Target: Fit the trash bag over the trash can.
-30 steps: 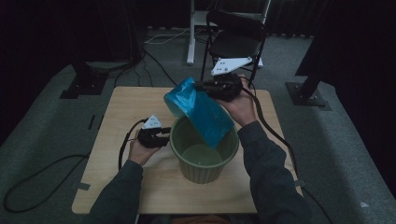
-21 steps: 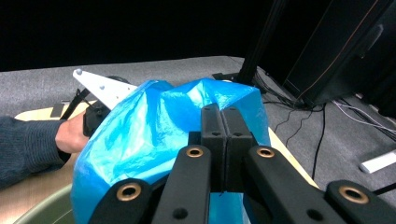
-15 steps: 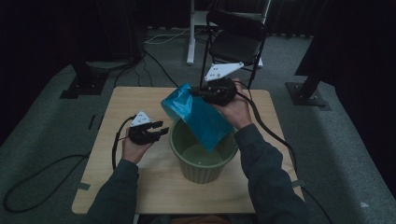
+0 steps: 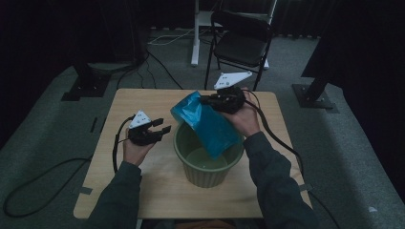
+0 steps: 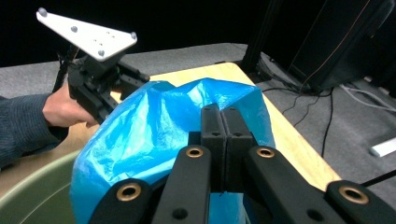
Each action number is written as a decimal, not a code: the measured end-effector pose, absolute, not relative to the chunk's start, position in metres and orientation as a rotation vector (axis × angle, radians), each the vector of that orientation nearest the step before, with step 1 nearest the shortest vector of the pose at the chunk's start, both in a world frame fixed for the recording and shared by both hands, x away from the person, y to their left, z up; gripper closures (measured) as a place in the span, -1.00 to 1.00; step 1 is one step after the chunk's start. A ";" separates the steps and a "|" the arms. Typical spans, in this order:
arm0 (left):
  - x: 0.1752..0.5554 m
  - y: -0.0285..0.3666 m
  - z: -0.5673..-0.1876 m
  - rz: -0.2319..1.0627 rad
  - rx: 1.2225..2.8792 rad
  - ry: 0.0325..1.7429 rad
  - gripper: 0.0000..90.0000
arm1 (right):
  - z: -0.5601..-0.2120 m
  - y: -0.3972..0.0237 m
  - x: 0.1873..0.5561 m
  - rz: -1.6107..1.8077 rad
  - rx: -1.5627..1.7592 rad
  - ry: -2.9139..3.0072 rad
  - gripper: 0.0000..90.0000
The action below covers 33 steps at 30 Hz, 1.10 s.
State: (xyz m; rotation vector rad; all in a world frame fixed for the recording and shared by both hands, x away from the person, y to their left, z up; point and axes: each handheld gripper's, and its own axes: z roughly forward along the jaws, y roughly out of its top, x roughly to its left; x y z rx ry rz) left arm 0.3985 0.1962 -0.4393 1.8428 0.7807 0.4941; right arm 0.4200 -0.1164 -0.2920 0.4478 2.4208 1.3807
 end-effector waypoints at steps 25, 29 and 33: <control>0.407 0.160 -0.402 0.611 1.850 0.763 0.98 | -0.302 -0.125 0.411 1.392 0.416 2.461 0.99; 0.403 0.158 -0.400 0.634 1.868 0.744 0.98 | -0.308 -0.135 0.411 1.368 0.447 2.471 0.96; 0.401 0.157 -0.396 0.650 1.862 0.733 0.98 | -0.312 -0.143 0.410 1.328 0.462 2.488 0.57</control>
